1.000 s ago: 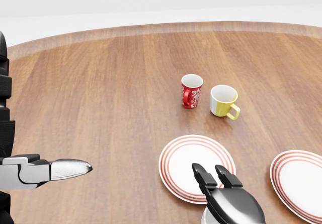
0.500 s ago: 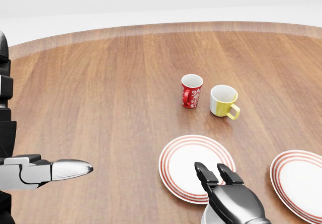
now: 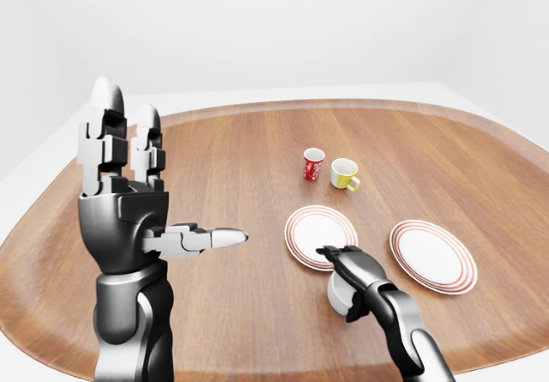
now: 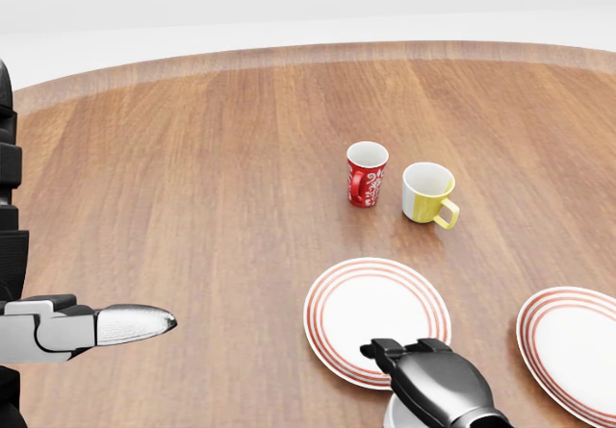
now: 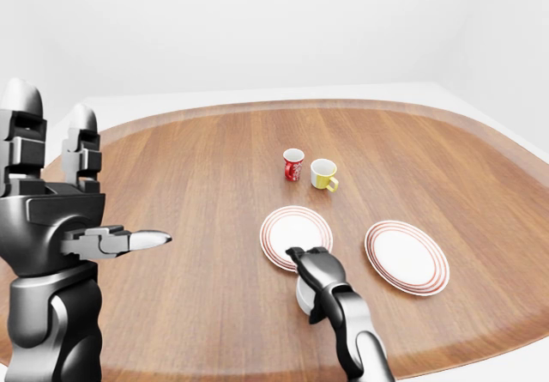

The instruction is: Put the white mug on the left plate.

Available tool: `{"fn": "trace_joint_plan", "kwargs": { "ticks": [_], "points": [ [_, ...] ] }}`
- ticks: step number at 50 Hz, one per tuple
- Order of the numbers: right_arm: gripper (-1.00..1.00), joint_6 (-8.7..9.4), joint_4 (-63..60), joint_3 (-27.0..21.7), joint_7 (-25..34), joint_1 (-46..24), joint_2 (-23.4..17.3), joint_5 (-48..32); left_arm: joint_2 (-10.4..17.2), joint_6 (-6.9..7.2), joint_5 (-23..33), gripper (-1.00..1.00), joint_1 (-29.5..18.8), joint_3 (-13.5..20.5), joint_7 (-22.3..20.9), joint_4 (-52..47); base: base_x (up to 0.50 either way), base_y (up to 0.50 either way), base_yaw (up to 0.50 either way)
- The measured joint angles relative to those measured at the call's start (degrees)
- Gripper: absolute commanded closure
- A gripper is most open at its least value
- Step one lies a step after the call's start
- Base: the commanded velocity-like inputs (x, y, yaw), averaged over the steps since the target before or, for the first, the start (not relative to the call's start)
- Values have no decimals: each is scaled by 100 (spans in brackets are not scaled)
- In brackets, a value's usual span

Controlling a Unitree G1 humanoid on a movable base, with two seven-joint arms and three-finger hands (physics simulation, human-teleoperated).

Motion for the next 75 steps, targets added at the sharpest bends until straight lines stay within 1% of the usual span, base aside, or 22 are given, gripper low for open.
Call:
{"fn": "trace_joint_plan", "kwargs": {
  "ticks": [3, 12, 21, 26, 30, 33, 37, 38, 40, 43, 49, 55, 66, 75],
  "points": [
    [100, -43, -126, 12, 91, 0, -13, 1, -1, 0, 1, -95, 6, -2, -1, 2, 0, 0, 0],
    [100, -44, 98, 25, -70, 5, -38, -71, -2, 0, -5, -95, 6, 3, 1, 4, 0, 0, 0],
    [100, -44, 95, 9, -22, 22, -49, -26, 3, 0, -15, -95, -8, 11, 9, 2, 0, 0, 0],
    [100, -44, -139, -2, 217, 94, -8, 123, 4, 0, -15, -95, -12, 10, 11, 7, 0, 0, 0],
    [100, -24, -519, 41, 591, 213, 74, 395, 3, 0, -13, -95, -11, 6, 11, 10, 0, 0, 0],
    [100, 77, -894, 108, 951, 310, 136, 631, 3, 0, -12, -95, -10, 4, 11, 11, 0, 0, 0],
    [100, 351, -1434, 238, 1457, 398, 210, 993, 1, 0, -8, -95, -5, -2, 9, 14, 0, 0, 0],
    [100, 439, -1565, 275, 1547, 415, 222, 1080, 1, 0, -7, -95, -3, -3, 9, 14, 0, 0, 0],
    [100, 624, -1832, 360, 1547, 427, 247, 1261, 0, 0, -5, -95, 1, -6, 8, 16, 0, 0, 0],
    [100, 956, -2252, 488, 1547, 394, 290, 1519, -1, 0, -5, -95, 5, -6, 5, 14, 0, 0, 0],
    [100, 956, -3032, 723, 1547, 93, 385, 2040, -3, 0, -2, -95, 9, -10, 2, 16, 0, 0, 0],
    [100, 956, -3518, 767, 1546, -522, 475, 2451, -6, 0, 2, -95, 17, -17, -2, 16, 0, 0, 0],
    [100, 956, -3766, 550, 1547, -1628, 488, 3054, -7, 0, 2, -95, 24, -17, -7, 13, 0, 0, 0],
    [100, 956, -3174, 200, 1547, -2312, 295, 3500, -9, 0, 1, -95, 34, -17, -11, 10, 0, 0, 0]
  ]
}}
